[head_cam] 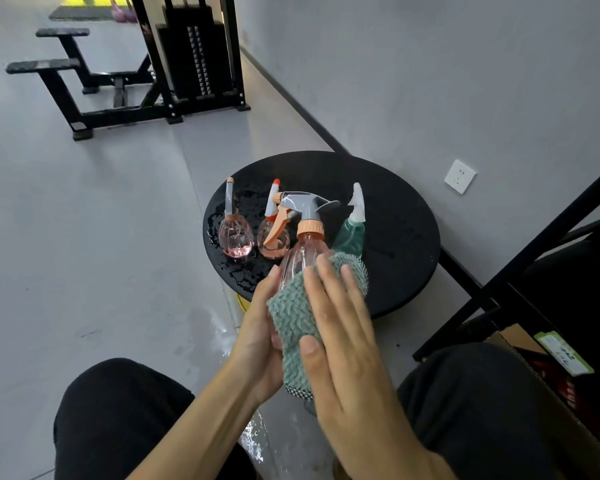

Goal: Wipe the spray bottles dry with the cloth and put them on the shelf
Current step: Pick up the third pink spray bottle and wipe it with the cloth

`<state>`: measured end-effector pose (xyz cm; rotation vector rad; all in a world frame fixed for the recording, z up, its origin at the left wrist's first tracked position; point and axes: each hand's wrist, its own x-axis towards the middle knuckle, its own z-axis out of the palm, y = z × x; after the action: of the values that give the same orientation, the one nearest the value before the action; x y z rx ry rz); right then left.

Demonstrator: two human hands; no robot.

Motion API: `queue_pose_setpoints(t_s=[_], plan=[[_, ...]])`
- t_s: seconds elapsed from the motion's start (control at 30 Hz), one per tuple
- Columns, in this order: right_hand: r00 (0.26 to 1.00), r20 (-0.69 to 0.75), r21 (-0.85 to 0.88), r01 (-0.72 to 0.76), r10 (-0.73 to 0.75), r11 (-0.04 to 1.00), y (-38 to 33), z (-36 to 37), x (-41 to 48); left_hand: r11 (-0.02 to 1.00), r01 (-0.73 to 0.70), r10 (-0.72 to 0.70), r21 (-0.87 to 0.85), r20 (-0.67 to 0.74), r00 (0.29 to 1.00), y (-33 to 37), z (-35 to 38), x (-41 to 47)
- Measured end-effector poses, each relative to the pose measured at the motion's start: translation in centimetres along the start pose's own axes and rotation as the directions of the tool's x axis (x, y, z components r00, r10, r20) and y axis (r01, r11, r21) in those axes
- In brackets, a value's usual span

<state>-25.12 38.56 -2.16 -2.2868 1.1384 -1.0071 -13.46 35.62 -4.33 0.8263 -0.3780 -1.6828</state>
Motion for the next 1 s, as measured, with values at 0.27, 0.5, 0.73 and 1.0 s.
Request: queue_pose_setpoints(t_s=[0.27, 0.5, 0.73, 1.0], plan=[[0.990, -0.032, 0.130, -0.133, 0.138, 0.983, 1.8, -1.2, 3.9, 0.998, 0.018, -0.019, 0.063, 0.011, 1.000, -1.0, 0.4, -0.4], [0.999, -0.044, -0.056, -0.030, 0.027, 0.998, 0.5, 0.9, -0.7, 1.000, -0.020, 0.020, -0.002, -0.003, 1.000, -0.7, 0.4, -0.2], [0.986, -0.019, 0.114, -0.160, 0.163, 0.981, 2.1, -1.1, 4.2, 0.997, 0.032, -0.030, 0.071, -0.024, 0.999, -1.3, 0.5, -0.5], [0.998, -0.061, -0.042, -0.036, 0.033, 0.998, 0.4, 1.1, -0.6, 1.000, -0.016, 0.015, -0.026, -0.036, 0.999, -0.7, 0.4, -0.2]])
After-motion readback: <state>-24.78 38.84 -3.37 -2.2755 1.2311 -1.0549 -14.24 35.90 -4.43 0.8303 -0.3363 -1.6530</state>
